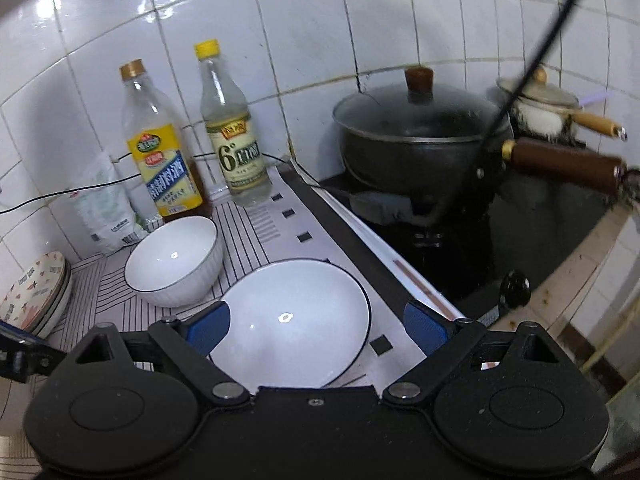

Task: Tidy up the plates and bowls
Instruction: 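Move the left gripper to the white bowl beside the stove, then grip the rim of the stove-side bowl with the left gripper and lift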

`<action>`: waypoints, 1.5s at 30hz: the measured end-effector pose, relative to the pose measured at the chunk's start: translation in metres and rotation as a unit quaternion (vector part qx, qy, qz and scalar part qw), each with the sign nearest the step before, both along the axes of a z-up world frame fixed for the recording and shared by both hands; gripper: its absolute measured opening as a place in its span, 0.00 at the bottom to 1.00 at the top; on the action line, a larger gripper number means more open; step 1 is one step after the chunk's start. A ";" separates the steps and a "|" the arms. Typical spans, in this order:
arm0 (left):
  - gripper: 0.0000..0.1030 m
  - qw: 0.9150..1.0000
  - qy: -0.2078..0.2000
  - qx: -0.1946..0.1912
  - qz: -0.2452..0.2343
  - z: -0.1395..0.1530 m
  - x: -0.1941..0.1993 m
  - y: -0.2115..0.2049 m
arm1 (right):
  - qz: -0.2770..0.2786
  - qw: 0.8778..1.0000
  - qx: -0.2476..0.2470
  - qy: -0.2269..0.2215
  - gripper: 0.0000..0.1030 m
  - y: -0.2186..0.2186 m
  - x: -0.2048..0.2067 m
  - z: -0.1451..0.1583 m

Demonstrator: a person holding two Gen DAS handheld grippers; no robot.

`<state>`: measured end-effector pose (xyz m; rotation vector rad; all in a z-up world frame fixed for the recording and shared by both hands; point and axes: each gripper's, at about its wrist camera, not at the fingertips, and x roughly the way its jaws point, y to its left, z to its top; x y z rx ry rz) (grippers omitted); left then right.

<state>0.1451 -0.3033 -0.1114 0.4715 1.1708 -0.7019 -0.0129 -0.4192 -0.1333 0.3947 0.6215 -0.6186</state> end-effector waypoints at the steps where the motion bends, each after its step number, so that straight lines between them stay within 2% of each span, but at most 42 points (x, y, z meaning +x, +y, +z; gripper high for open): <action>1: 0.47 1.000 0.000 -0.003 -0.002 -0.003 0.000 -0.004 | -0.004 1.000 0.006 0.001 0.93 -0.002 0.001 -0.003; 7: 0.51 1.000 0.005 -0.017 -0.010 -0.018 0.004 -0.028 | -0.023 0.999 0.027 -0.001 0.89 -0.007 -0.004 -0.021; 11: 0.51 0.999 0.011 -0.029 -0.017 -0.029 0.008 -0.042 | -0.030 0.998 0.048 -0.007 0.77 -0.014 -0.004 -0.029; 14: 0.50 0.999 0.014 -0.032 -0.024 -0.036 0.009 -0.052 | -0.040 0.996 0.073 -0.012 0.73 -0.020 -0.003 -0.035; 16: 0.50 0.999 -0.003 -0.028 -0.024 -0.039 0.011 -0.058 | -0.049 0.994 0.099 -0.017 0.70 -0.024 -0.004 -0.040; 18: 0.50 0.999 -0.008 -0.027 -0.024 -0.043 0.015 -0.061 | -0.056 0.991 0.117 -0.022 0.62 -0.026 -0.004 -0.044; 22: 0.50 0.999 0.012 -0.034 -0.008 -0.044 0.023 -0.060 | -0.071 0.987 0.143 -0.027 0.51 -0.030 -0.003 -0.052; 24: 0.51 0.999 0.012 -0.049 0.004 -0.038 0.024 -0.057 | -0.081 0.984 0.155 -0.026 0.40 -0.032 -0.004 -0.056; 27: 0.53 0.997 0.020 -0.069 0.009 -0.031 0.025 -0.054 | -0.086 0.982 0.167 -0.032 0.32 -0.034 -0.005 -0.060; 31: 0.57 0.995 0.029 -0.097 0.000 -0.025 0.023 -0.054 | -0.080 0.984 0.158 -0.025 0.28 -0.031 0.000 -0.058; 32: 0.61 0.995 0.030 -0.095 -0.007 -0.027 0.022 -0.056 | -0.079 0.985 0.155 -0.021 0.28 -0.030 0.001 -0.058; 35: 0.61 0.996 0.047 -0.066 -0.034 -0.041 0.020 -0.069 | -0.080 0.984 0.158 -0.020 0.26 -0.032 0.002 -0.060; 38: 0.61 0.996 0.060 -0.047 -0.035 -0.060 0.019 -0.077 | -0.079 0.985 0.155 -0.016 0.26 -0.033 0.003 -0.060; 40: 0.57 0.996 0.066 -0.041 -0.033 -0.069 0.019 -0.080 | -0.077 0.985 0.154 -0.014 0.26 -0.033 0.003 -0.059; 42: 0.37 0.996 0.072 -0.038 -0.031 -0.074 0.019 -0.081 | -0.079 0.984 0.156 -0.014 0.26 -0.033 0.003 -0.060; 43: 0.34 0.995 0.080 -0.041 -0.031 -0.075 0.020 -0.081 | -0.082 0.983 0.162 -0.014 0.26 -0.033 0.004 -0.059; 45: 0.17 0.993 0.096 -0.054 -0.034 -0.074 0.020 -0.081 | -0.085 0.982 0.171 -0.016 0.26 -0.035 0.004 -0.059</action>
